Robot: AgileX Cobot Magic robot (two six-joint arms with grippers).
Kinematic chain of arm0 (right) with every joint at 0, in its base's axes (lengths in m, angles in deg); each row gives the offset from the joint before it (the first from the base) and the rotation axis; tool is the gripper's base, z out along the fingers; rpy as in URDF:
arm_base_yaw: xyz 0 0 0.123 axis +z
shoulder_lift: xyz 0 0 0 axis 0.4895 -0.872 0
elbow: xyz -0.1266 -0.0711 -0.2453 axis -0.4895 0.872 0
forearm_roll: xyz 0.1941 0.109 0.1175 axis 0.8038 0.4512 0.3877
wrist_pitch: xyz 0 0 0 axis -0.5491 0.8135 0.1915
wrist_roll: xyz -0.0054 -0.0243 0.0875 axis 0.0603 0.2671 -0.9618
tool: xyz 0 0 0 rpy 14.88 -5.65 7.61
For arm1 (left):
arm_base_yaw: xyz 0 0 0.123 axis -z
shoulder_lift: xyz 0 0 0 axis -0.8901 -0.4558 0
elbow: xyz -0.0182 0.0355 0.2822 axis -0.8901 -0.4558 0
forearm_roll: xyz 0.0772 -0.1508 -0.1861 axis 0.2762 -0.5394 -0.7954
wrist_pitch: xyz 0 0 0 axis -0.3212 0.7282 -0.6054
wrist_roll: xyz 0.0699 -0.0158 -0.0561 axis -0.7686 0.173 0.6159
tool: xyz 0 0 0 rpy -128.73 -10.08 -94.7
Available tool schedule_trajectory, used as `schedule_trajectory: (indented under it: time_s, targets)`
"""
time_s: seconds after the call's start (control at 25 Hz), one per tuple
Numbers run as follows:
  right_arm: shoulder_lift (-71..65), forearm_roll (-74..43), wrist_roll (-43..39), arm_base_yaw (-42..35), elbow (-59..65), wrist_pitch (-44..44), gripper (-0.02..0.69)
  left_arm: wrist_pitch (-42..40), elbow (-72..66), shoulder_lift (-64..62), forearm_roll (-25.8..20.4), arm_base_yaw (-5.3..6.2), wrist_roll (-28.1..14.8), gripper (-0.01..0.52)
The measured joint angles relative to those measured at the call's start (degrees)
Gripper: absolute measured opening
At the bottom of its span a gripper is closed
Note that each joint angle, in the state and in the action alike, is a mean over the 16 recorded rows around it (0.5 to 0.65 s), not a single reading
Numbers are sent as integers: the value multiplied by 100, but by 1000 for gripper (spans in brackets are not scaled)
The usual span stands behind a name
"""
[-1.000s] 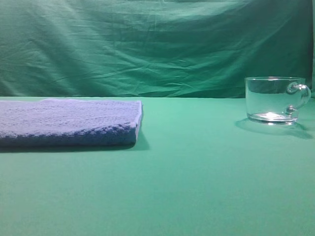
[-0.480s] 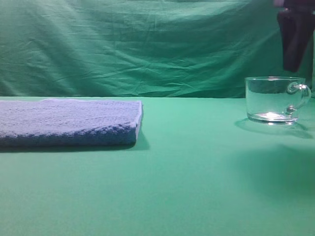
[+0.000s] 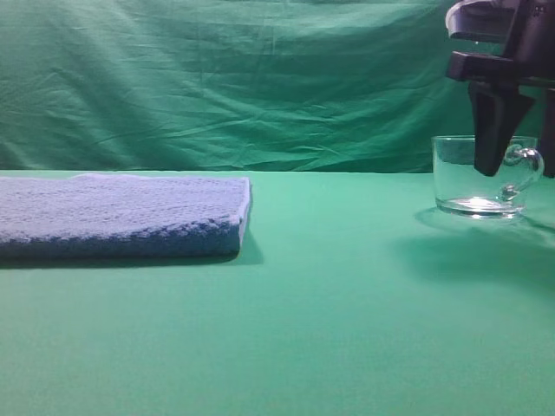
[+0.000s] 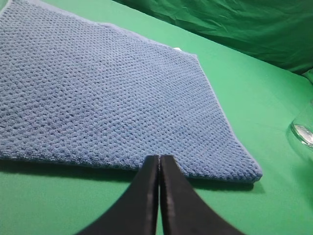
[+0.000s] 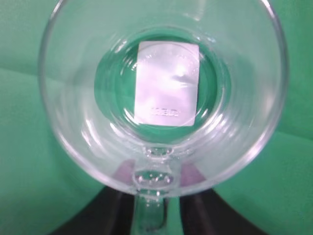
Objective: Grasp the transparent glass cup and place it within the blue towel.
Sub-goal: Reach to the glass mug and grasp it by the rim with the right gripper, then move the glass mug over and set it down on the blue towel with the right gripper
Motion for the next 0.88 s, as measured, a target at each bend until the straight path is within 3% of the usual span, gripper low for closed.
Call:
schedule_trajectory:
  time_s: [0.24,0.52,0.88]
  targets:
    - [47,2,107,152,-205,4,106,0,0,0,0,0,0,0]
    - [133,8,132,832,-963,173,105,0,0,0,0,0,0,0]
    - [-398,40,141,2309,-2331,207,105,0,0,0,0,0,0,0]
